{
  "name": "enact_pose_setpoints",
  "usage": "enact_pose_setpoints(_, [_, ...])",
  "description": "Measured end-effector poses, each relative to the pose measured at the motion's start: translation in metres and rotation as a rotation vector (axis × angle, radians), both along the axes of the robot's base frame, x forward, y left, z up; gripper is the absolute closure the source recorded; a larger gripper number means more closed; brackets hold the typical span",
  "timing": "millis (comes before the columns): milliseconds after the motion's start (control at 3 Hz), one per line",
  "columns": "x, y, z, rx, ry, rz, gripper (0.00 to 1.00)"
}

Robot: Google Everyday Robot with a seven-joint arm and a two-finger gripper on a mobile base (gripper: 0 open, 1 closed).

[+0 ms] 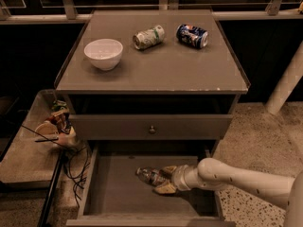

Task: Pick water bottle from middle drawer and place on counter

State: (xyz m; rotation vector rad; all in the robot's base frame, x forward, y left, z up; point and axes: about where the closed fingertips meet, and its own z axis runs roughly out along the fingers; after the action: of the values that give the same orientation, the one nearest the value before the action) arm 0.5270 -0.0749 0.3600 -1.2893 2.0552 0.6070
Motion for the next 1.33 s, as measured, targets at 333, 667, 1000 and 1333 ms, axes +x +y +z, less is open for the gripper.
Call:
enact_pose_setpoints(333, [0.0, 0.0, 0.0, 0.0, 0.0, 0.0, 0.65])
enact_pose_setpoints(667, [-0.006, 0.003, 0.008, 0.005, 0.008, 0.041, 0.89])
enact_pose_setpoints(1000, [-0.016, -0.002, 0.034, 0.004, 0.013, 0.09, 1.0])
enact_pose_setpoints(1333, [-0.024, -0.016, 0.066, -0.005, 0.016, 0.127, 1.0])
